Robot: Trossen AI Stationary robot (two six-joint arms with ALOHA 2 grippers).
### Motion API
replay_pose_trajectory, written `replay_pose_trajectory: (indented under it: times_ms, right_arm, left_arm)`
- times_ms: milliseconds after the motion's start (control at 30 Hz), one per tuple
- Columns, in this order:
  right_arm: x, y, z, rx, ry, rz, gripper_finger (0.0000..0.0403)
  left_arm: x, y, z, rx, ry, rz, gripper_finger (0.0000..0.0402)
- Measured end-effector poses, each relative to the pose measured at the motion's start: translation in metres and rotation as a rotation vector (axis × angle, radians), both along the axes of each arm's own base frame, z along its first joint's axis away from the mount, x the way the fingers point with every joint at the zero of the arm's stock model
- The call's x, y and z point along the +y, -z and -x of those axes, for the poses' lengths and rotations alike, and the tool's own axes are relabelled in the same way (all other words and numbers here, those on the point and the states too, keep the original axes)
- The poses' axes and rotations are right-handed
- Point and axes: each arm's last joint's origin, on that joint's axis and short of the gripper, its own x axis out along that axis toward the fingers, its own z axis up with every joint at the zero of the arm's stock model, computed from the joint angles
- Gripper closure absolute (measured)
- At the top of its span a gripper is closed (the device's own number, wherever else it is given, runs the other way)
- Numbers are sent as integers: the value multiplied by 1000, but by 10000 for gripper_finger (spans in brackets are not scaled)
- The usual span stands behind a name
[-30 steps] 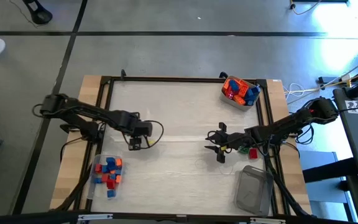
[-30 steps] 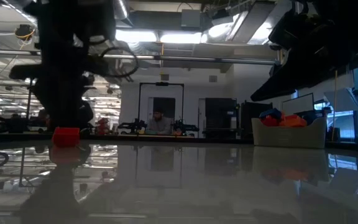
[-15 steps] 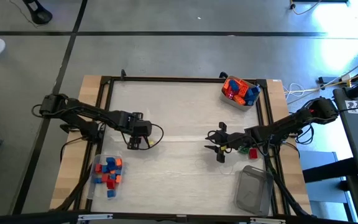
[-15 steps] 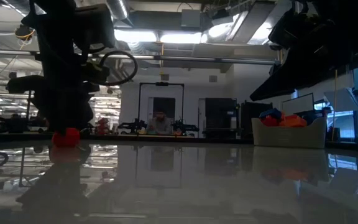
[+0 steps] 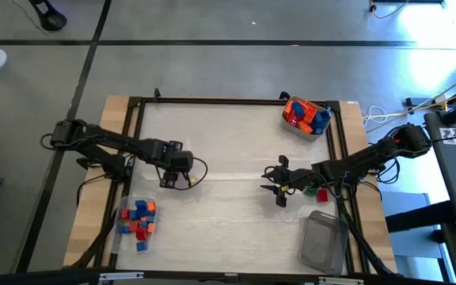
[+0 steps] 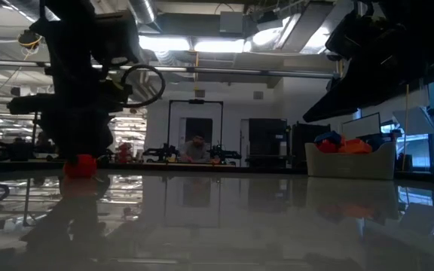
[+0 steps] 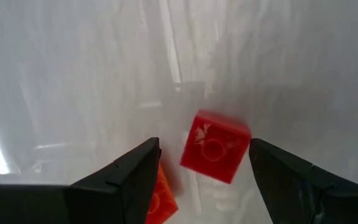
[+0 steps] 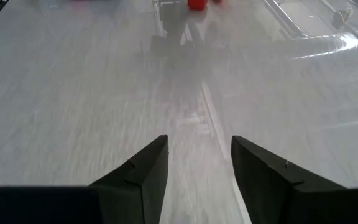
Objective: Sort blocks by size
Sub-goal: Put the red game piece into the transparent bin
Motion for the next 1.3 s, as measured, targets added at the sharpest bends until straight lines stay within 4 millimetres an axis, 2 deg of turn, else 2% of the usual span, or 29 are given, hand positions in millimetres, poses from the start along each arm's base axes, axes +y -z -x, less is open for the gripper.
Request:
replay_pose_trajectory:
  times_ms: [367,567,767,900,1167,1300]
  right_arm:
    - [0,0,0,0,0,0,227]
    - [0,0,0,0,0,0,227]
    - [0,0,0,-2,0,0,226]
    - [0,0,0,-2,0,0,227]
    - [0,0,0,-2,0,0,227]
    - [0,0,0,-2,1,0,227]
  left_arm:
    - [9,0,0,-4,-27,44,164]
    - [8,18,11,23,-31,54,164]
    - [8,17,4,-60,-50,67,166]
    - [9,18,7,-40,-62,69,190]
    - [7,24,12,-26,-104,87,273]
    - [7,19,7,-59,-162,113,277]
